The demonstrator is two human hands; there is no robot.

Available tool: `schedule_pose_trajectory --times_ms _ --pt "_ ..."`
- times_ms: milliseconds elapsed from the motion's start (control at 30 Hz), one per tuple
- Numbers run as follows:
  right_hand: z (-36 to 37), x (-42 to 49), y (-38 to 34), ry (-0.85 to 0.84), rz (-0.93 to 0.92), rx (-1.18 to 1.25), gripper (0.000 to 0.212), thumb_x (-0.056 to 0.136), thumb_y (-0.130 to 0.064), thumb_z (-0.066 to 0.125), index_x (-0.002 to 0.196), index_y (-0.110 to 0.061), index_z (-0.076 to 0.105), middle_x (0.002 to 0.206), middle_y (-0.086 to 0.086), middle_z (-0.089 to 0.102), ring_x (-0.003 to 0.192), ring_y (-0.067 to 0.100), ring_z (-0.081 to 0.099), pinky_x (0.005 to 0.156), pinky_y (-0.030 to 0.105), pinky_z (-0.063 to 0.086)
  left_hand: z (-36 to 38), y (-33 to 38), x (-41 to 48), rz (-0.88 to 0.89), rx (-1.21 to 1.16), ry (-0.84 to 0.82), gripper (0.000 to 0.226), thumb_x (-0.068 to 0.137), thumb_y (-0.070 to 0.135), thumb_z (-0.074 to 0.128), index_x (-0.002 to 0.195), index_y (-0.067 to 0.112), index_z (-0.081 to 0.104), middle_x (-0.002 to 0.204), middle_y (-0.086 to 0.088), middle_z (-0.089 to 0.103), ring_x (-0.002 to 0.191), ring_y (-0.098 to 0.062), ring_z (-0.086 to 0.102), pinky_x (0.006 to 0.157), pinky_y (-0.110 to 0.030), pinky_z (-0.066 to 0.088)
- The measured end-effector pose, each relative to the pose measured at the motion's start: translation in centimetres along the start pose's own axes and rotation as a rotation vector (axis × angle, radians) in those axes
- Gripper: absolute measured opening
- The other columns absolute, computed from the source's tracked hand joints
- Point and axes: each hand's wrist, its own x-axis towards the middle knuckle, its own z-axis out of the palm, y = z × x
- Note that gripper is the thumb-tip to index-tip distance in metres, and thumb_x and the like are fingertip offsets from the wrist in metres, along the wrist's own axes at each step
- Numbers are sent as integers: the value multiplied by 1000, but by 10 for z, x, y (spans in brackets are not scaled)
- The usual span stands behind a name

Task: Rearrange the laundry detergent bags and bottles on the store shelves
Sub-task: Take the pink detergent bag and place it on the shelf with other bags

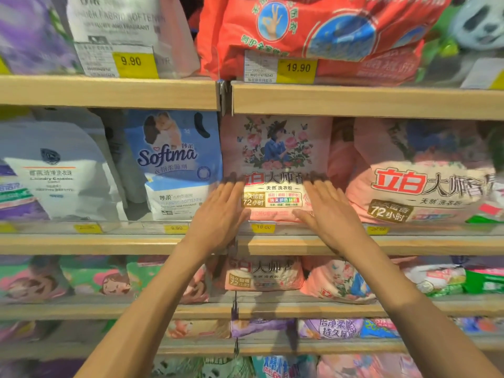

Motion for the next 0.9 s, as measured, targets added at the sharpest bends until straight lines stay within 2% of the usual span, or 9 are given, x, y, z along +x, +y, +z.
schedule_pose_trajectory --times_ms 67,133,167,233,400,467,567,667,900 --pt "-5 -10 -4 -46 -6 -59 81 96 -55 48 156 -13 13 159 12 24 148 32 17 117 48 26 -6 2 -8 -2 1 -22 63 104 49 34 154 12 24 155 -11 37 146 -32 34 123 -48 27" --pt "-6 -21 -11 -123 -4 -116 90 94 -48 55 157 -12 2 164 14 7 152 33 1 122 49 16 -14 7 -21 -14 13 -38 66 102 51 31 158 18 21 163 -12 26 153 -35 17 125 -44 9" --pt "-8 -27 -17 -151 1 -134 92 94 -47 55 158 -12 -2 165 15 2 152 34 -4 123 50 10 -19 10 -28 -11 26 -35 64 101 50 33 157 21 23 163 -10 27 154 -34 14 123 -42 6" --pt "-13 -39 -30 -186 5 -151 90 96 -49 53 158 -14 -2 165 16 0 152 35 -5 123 52 6 -29 17 -44 -8 55 -42 58 102 46 41 154 24 30 160 -8 32 154 -35 14 124 -46 12" --pt "-37 -63 -61 -273 -17 -172 79 96 -55 49 156 -21 11 164 14 11 151 36 6 119 52 20 -55 35 -75 -92 188 -151 51 103 44 43 149 24 36 160 -9 30 153 -36 16 123 -55 21" --pt "-46 -70 -70 -293 -39 -172 76 96 -55 49 155 -22 16 159 12 24 147 35 19 115 51 28 -65 40 -86 -119 220 -148 52 102 45 45 148 23 39 159 -11 34 153 -37 18 121 -56 23" --pt "-56 -80 -81 -219 -111 -154 66 97 -54 46 150 -21 27 148 6 42 135 28 40 104 43 39 -72 43 -105 -162 247 -191 57 102 49 41 152 22 32 162 -13 28 154 -37 13 121 -54 19" --pt "-61 -92 -92 -226 -138 -90 63 99 -52 45 151 -23 26 150 4 41 136 26 39 105 41 41 -76 44 -122 -211 250 -250 55 102 51 39 149 23 35 160 -10 29 153 -35 13 121 -53 20" --pt "-49 -122 -110 -335 -188 -26 64 98 -53 46 151 -23 27 147 4 43 134 27 41 101 41 42 -80 42 -164 -273 209 -320 52 99 55 38 139 23 46 148 -3 44 141 -30 34 113 -48 34"
